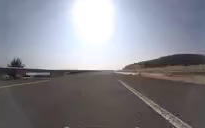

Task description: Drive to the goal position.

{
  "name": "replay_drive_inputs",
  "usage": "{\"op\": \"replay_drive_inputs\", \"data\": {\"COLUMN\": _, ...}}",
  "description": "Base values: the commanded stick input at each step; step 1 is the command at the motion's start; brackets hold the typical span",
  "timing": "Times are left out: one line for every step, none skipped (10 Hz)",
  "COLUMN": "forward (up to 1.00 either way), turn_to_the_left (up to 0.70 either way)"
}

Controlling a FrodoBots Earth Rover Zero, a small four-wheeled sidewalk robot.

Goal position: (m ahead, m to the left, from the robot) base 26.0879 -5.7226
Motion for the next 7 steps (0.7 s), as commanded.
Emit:
{"op": "replay_drive_inputs", "data": {"forward": 1.00, "turn_to_the_left": 0.00}}
{"op": "replay_drive_inputs", "data": {"forward": 1.00, "turn_to_the_left": 0.00}}
{"op": "replay_drive_inputs", "data": {"forward": 1.00, "turn_to_the_left": 0.00}}
{"op": "replay_drive_inputs", "data": {"forward": 1.00, "turn_to_the_left": 0.00}}
{"op": "replay_drive_inputs", "data": {"forward": 0.98, "turn_to_the_left": 0.00}}
{"op": "replay_drive_inputs", "data": {"forward": 1.00, "turn_to_the_left": 0.00}}
{"op": "replay_drive_inputs", "data": {"forward": 1.00, "turn_to_the_left": 0.00}}
